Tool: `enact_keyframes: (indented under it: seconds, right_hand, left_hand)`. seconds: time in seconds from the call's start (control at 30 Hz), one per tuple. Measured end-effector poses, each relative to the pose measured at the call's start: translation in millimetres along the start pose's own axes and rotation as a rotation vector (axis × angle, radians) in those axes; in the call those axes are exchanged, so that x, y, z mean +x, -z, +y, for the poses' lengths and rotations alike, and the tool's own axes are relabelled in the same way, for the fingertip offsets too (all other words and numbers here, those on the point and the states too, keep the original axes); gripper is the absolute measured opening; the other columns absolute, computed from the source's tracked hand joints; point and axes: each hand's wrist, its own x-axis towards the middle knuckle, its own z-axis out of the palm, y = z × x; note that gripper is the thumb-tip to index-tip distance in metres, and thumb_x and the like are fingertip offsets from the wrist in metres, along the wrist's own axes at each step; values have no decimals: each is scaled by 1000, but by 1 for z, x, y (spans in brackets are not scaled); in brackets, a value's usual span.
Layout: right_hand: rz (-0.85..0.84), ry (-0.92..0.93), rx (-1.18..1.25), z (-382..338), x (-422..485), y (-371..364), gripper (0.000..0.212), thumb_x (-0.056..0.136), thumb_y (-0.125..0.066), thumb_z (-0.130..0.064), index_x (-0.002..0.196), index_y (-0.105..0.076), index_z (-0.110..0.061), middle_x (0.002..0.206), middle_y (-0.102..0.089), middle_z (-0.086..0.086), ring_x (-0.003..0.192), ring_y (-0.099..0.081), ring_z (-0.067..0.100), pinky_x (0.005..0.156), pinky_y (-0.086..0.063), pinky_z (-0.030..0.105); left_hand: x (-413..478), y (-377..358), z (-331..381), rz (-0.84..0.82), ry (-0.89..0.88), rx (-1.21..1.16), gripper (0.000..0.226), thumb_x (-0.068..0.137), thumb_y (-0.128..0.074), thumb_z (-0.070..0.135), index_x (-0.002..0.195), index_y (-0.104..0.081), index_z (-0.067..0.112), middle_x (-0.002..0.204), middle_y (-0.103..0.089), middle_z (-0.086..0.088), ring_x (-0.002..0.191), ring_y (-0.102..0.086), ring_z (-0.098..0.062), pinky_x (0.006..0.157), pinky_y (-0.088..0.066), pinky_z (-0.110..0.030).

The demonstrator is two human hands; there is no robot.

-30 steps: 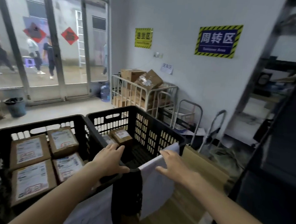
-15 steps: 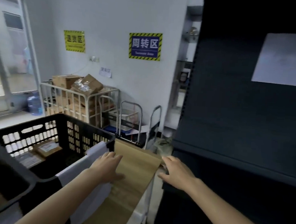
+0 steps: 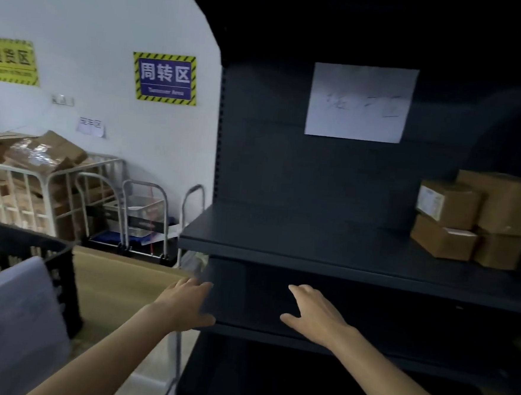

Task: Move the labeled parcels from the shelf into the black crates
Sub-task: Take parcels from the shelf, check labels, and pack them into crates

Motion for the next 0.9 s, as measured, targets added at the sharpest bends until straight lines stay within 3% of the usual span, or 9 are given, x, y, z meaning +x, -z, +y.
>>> enact_keyframes:
  seconds: [0.17,0.53,0.9]
  right_hand:
    - [31,-103,16,67,-31,16,67,89,-52,-44,144,-25,-16,146,-33,4,132,-34,20,103,-37,32]
    - [100,-314,43,170,-72,47,74,87,-52,-49,146,-20,-17,149,-30,3,133,-32,20,105,-35,32]
    - [187,-454,26,267,-45,92,76,87,-53,-49,147,-19,-18,151,-26,4,138,-25,20,109,-30,32]
  left_hand:
    - [25,-2,77,28,-119,5,79,85,-53,53,148,-20,19,145,-35,-7,137,-29,-26,111,-28,-35]
    - [80,7,213,44,-400,-28,83,82,-55,57,147,-21,20,148,-33,-3,136,-30,-21,113,-27,-32]
    - [185,22,313,91,-603,-54,80,84,-53,56,148,-19,21,147,-33,-4,136,-28,-22,112,-27,-31]
